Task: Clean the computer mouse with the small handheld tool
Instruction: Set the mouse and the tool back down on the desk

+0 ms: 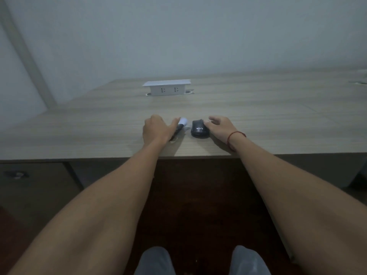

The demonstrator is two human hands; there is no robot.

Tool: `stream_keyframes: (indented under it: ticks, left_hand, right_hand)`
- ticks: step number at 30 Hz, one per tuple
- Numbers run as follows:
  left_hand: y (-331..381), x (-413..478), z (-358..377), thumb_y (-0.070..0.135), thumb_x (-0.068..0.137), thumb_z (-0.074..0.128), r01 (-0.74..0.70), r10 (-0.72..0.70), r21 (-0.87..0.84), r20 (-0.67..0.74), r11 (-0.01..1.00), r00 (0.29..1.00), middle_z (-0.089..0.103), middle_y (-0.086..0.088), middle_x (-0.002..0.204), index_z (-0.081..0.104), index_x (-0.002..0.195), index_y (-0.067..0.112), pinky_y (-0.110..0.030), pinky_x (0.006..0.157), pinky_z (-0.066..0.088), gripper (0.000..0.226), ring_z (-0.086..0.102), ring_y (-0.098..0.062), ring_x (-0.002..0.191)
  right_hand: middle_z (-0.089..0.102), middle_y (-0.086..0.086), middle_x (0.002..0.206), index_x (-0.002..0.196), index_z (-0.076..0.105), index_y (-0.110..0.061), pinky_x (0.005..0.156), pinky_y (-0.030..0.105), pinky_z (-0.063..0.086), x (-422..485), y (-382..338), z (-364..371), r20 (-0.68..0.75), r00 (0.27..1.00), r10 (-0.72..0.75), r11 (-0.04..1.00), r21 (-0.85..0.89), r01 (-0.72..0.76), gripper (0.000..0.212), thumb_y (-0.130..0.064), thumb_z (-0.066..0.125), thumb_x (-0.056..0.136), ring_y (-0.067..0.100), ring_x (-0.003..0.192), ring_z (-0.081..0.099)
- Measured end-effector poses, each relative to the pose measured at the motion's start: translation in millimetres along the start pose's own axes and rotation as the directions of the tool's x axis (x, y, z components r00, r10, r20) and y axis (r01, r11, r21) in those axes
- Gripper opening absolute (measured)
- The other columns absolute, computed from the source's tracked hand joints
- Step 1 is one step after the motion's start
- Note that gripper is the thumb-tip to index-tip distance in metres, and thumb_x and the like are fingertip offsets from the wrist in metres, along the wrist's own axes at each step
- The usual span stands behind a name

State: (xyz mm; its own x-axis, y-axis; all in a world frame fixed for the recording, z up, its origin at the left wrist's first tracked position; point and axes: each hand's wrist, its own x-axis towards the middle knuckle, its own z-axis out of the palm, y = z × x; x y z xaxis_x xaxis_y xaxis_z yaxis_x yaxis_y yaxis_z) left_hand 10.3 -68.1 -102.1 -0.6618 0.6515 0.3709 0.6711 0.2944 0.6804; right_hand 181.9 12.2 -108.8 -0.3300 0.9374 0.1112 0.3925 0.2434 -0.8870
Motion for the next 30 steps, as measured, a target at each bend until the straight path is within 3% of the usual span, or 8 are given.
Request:
stream_keyframes:
  ticks: [2, 5, 8, 11, 17, 21, 26, 30]
  left_hand:
    - [-5, 2, -6, 0.055, 0.08, 0.061, -0.086, 0.086, -0.012, 0.066, 0.996, 0.994, 0.068, -0.01, 0.093, 0.067, 0.085, 0.009, -0.038, 0.078, 0.055, 0.046, 0.065, -0.026, 0.087]
    - [-9, -4, -7, 0.033, 0.089, 0.058, -0.257, 0.269, -0.084, 0.218, 0.963, 0.938, 0.067, -0.009, 0.12, 0.066, 0.115, 0.013, -0.036, 0.099, 0.048, 0.033, 0.061, -0.024, 0.111]
    - [-7, -7, 4, 0.022, 0.092, 0.055, -0.345, 0.334, -0.024, 0.312, 0.938, 0.889, 0.065, -0.01, 0.125, 0.066, 0.12, 0.016, -0.033, 0.098, 0.044, 0.031, 0.057, -0.028, 0.118]
    - [-2, -3, 19, 0.021, 0.091, 0.052, -0.294, 0.261, 0.095, 0.263, 0.951, 0.929, 0.067, -0.015, 0.118, 0.07, 0.112, 0.014, -0.037, 0.091, 0.045, 0.028, 0.057, -0.035, 0.112]
    - [14, 8, 43, 0.02, 0.088, 0.05, -0.097, 0.083, 0.156, 0.095, 0.983, 0.992, 0.067, -0.017, 0.104, 0.069, 0.098, 0.006, -0.033, 0.071, 0.043, 0.026, 0.061, -0.036, 0.097]
    - [21, 16, 55, 0.015, 0.089, 0.049, -0.109, 0.1, 0.131, 0.069, 0.985, 0.993, 0.067, -0.018, 0.099, 0.069, 0.094, 0.008, -0.031, 0.068, 0.038, 0.021, 0.062, -0.038, 0.094]
    - [27, 36, 65, 0.014, 0.09, 0.049, -0.096, 0.088, 0.134, 0.061, 0.986, 0.994, 0.064, -0.021, 0.108, 0.067, 0.101, 0.007, -0.034, 0.078, 0.044, 0.022, 0.059, -0.038, 0.102]
    - [29, 54, 78, 0.011, 0.088, 0.049, -0.124, 0.118, 0.148, 0.051, 0.981, 0.992, 0.066, -0.022, 0.101, 0.068, 0.091, 0.007, -0.032, 0.068, 0.037, 0.02, 0.06, -0.038, 0.095]
  right_hand:
    - [0.048, 0.009, 0.148, 0.141, 0.046, -0.01, 0.115, 0.036, 0.033, -2, 2, 7, -0.061, 0.998, -0.019, 0.998, -0.067, 0.015, 0.061, -0.041, 0.06, 0.09, 0.024, 0.135, 0.045]
    - [0.043, 0.007, 0.151, 0.143, 0.042, -0.015, 0.115, 0.043, 0.032, -8, -1, 19, -0.095, 0.986, -0.135, 0.974, -0.193, 0.115, 0.069, -0.05, 0.061, 0.086, 0.026, 0.139, 0.039]
    - [0.046, 0.013, 0.147, 0.141, 0.045, -0.012, 0.112, 0.038, 0.034, -11, -5, 26, -0.027, 0.968, -0.249, 0.929, -0.29, 0.231, 0.063, -0.041, 0.062, 0.088, 0.029, 0.136, 0.042]
    - [0.062, 0.016, 0.127, 0.127, 0.059, -0.005, 0.101, 0.033, 0.04, -8, -5, 26, -0.04, 0.95, -0.311, 0.894, -0.351, 0.278, 0.048, -0.03, 0.066, 0.086, 0.032, 0.12, 0.055]
    - [0.063, 0.016, 0.12, 0.119, 0.062, -0.002, 0.097, 0.035, 0.042, 12, 0, 15, -0.113, 0.964, -0.242, 0.923, -0.334, 0.193, 0.041, -0.026, 0.063, 0.086, 0.032, 0.113, 0.056]
    - [0.062, 0.015, 0.119, 0.117, 0.061, -0.001, 0.095, 0.035, 0.042, 34, 3, 15, -0.149, 0.967, -0.208, 0.938, -0.309, 0.154, 0.04, -0.026, 0.062, 0.086, 0.03, 0.112, 0.055]
    - [0.061, 0.017, 0.125, 0.118, 0.062, 0.001, 0.098, 0.032, 0.04, 64, 4, 17, -0.176, 0.966, -0.187, 0.952, -0.276, 0.134, 0.041, -0.024, 0.063, 0.085, 0.031, 0.116, 0.055]
    - [0.061, 0.017, 0.125, 0.117, 0.062, 0.001, 0.096, 0.033, 0.041, 85, 7, 19, -0.196, 0.965, -0.175, 0.957, -0.265, 0.119, 0.04, -0.024, 0.063, 0.085, 0.031, 0.116, 0.055]
